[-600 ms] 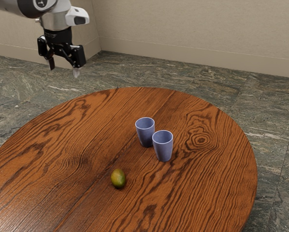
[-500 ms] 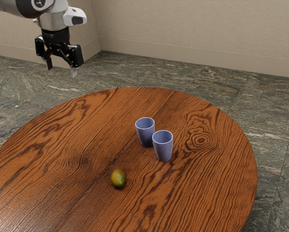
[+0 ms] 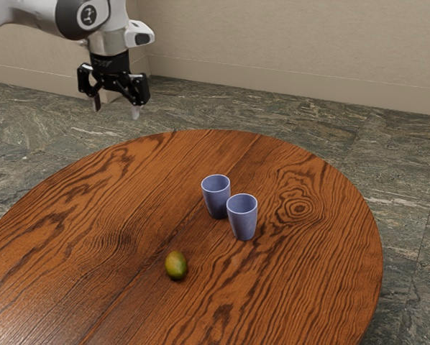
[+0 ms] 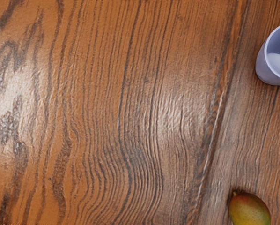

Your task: Place the left cup onto the right cup

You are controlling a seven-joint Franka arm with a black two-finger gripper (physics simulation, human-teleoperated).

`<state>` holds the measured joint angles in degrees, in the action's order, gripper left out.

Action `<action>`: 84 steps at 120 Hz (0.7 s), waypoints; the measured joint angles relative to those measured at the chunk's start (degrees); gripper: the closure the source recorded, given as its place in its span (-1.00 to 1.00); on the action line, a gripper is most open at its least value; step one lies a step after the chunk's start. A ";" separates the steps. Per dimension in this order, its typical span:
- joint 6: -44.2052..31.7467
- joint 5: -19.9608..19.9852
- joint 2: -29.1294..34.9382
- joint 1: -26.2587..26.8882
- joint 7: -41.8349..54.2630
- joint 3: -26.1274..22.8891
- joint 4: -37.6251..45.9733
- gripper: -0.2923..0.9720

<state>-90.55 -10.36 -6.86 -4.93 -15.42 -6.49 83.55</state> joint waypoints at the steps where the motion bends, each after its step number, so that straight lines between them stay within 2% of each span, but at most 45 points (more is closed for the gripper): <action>1: -0.02 -0.01 -0.06 -0.03 -0.34 -0.10 -0.04 -0.54; 24: -0.31 -0.13 -3.42 0.15 -8.42 -1.79 -1.94 -0.54; 84: -3.34 -3.87 -13.41 1.01 -31.40 -6.24 -8.11 -0.54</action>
<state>-93.89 -14.23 -20.27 -3.92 -46.82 -12.73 75.44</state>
